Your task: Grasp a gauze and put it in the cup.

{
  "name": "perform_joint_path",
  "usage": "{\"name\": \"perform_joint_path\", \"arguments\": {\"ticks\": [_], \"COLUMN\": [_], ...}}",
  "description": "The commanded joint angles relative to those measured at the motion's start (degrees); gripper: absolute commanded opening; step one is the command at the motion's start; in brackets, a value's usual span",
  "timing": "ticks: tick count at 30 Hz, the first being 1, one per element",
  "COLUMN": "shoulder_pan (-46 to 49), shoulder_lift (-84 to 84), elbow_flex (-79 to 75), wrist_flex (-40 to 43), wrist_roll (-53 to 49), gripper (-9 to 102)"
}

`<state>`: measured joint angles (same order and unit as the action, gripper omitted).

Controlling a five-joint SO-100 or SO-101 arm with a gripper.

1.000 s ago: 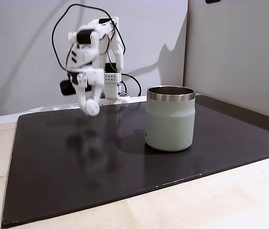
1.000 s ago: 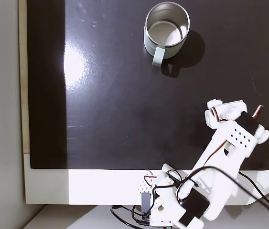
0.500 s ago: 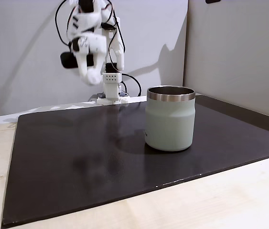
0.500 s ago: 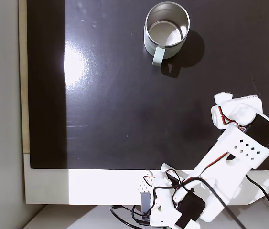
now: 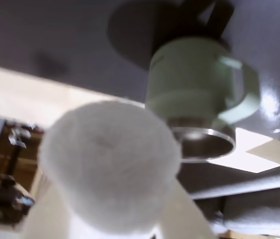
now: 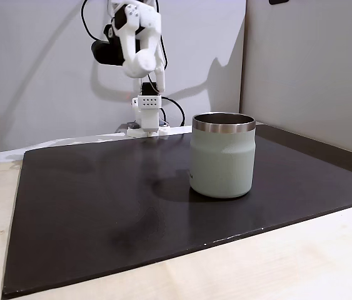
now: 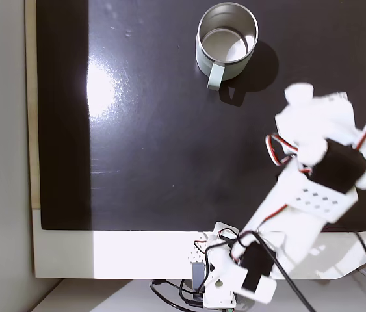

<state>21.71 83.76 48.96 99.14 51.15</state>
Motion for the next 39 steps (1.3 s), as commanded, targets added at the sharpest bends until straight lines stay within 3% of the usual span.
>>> {"name": "perform_joint_path", "arguments": {"ticks": [1, 22, 39], "shoulder_pan": [-1.93, -11.95, -22.76], "shoulder_lift": [-3.25, -27.86, -35.86], "elbow_flex": [-8.35, -38.58, -43.07], "wrist_flex": [-1.58, -13.8, -15.56], "wrist_roll": [-0.53, -6.15, -10.55], "gripper": [0, 0, 0]}}
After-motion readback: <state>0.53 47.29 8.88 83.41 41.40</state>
